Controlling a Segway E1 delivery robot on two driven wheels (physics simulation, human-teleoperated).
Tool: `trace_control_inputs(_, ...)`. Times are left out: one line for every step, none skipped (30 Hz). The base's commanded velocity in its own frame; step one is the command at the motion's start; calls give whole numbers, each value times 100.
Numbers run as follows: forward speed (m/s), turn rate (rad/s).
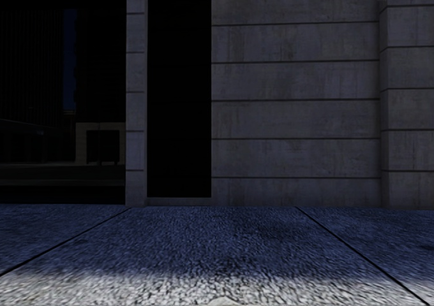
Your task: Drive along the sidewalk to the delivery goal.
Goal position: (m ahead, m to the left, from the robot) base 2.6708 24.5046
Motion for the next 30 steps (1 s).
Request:
trace_control_inputs(115,1)
trace_control_inputs(115,1)
trace_control_inputs(115,4)
trace_control_inputs(115,4)
trace_control_inputs(115,6)
trace_control_inputs(115,8)
trace_control_inputs(115,9)
trace_control_inputs(115,9)
trace_control_inputs(115,9)
trace_control_inputs(115,10)
trace_control_inputs(115,11)
trace_control_inputs(115,19)
trace_control_inputs(115,28)
trace_control_inputs(115,31)
trace_control_inputs(115,36)
trace_control_inputs(115,36)
trace_control_inputs(115,40)
trace_control_inputs(115,43)
trace_control_inputs(115,52)
trace_control_inputs(115,57)
trace_control_inputs(115,58)
trace_control_inputs(115,59)
trace_control_inputs(115,59)
trace_control_inputs(115,59)
trace_control_inputs(115,59)
trace_control_inputs(115,59)
trace_control_inputs(115,60)
trace_control_inputs(115,60)
trace_control_inputs(115,60)
trace_control_inputs(115,61)
